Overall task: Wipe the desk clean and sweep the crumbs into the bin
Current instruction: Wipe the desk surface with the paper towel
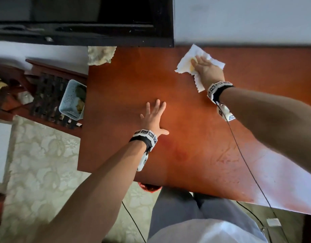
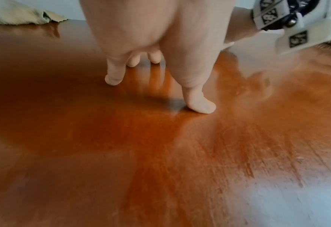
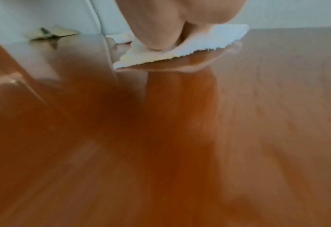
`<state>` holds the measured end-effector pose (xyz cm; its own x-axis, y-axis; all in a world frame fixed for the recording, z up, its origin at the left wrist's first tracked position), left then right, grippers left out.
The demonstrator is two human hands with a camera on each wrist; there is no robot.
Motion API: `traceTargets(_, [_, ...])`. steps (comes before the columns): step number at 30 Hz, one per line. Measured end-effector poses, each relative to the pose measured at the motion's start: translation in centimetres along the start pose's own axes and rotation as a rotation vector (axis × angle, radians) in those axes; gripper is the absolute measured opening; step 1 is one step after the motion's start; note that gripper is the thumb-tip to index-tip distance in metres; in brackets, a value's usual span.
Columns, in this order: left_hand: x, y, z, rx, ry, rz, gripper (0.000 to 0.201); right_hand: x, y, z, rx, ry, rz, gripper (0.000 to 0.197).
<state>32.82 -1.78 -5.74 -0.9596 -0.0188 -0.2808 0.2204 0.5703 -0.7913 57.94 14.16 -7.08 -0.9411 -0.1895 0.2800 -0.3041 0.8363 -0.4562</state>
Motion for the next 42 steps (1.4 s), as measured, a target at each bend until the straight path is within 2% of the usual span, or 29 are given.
traceTargets(4, [0.2, 0.1, 0.0, -0.017, -0.011, -0.003, 0.13, -1.8, 4.4, -2.6, -0.029, -0.092, 0.044, 0.064])
traceTargets(9, [0.4, 0.2, 0.1, -0.014, -0.013, -0.002, 0.131, -0.9, 3.8, -1.2, -0.041, -0.227, 0.056, 0.067])
traceTargets(11, [0.4, 0.2, 0.0, -0.024, -0.024, -0.004, 0.131, -0.2, 2.2, 0.9, -0.037, -0.289, 0.004, 0.067])
traceTargets(14, [0.1, -0.1, -0.1, -0.025, -0.025, -0.014, 0.131, 2.0, -2.3, 5.0, -0.003, -0.215, -0.009, 0.06])
traceTargets(18, [-1.0, -0.2, -0.7, 0.001, 0.059, -0.052, 0.13, 7.7, -10.9, 9.9, 0.183, -0.25, -0.021, 0.064])
traceTargets(20, [-1.5, -0.2, -0.9, -0.021, 0.046, -0.062, 0.119, 9.8, -13.7, 9.4, 0.277, -0.244, -0.045, 0.067])
traceTargets(24, [-2.6, -0.5, -1.5, -0.247, -0.099, -0.057, 0.056, 9.0, -14.1, 4.1, 0.118, -0.071, -0.044, 0.051])
traceTargets(26, [-3.3, -0.3, -1.4, -0.275, -0.123, -0.053, 0.034, 7.6, -13.2, 2.9, 0.093, 0.002, -0.059, 0.053])
traceTargets(28, [-4.1, 0.1, -0.9, -0.249, -0.126, -0.035, 0.031, 6.2, -12.0, 2.9, 0.126, 0.01, -0.057, 0.055])
traceTargets(30, [-4.7, 0.5, -0.7, -0.279, -0.09, -0.036, 0.024, 5.2, -10.9, 3.1, 0.147, 0.02, -0.035, 0.051])
traceTargets(33, [-5.2, 0.9, -0.9, -0.328, -0.061, -0.051, 0.016, 4.7, -9.9, 3.2, 0.109, 0.077, -0.046, 0.023])
traceTargets(35, [-5.0, 1.0, -1.4, -0.343, -0.126, -0.044, 0.013, 4.7, -9.8, 2.7, 0.052, 0.212, -0.056, 0.013])
traceTargets(39, [-4.3, 0.1, -3.4, -0.467, -0.267, 0.06, 0.005, 3.8, -10.2, 1.1, -0.077, 0.633, 0.027, 0.021])
traceTargets(42, [-4.1, -1.6, -4.3, -0.602, -0.277, 0.206, 0.016, 3.1, -11.6, -0.4, -0.144, 0.69, 0.018, 0.022])
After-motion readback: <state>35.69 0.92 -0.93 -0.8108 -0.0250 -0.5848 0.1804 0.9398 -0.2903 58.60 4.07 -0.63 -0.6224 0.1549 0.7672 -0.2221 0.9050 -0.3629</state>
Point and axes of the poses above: each hand's wrist, its own y-axis towards the middle knuckle, its own z-axis out of the palm, x = y × z, the point moved 4 cm from there along y, towards the middle knuckle, and after that the axes turned 14 degrees about x, right-handed, at the moved point
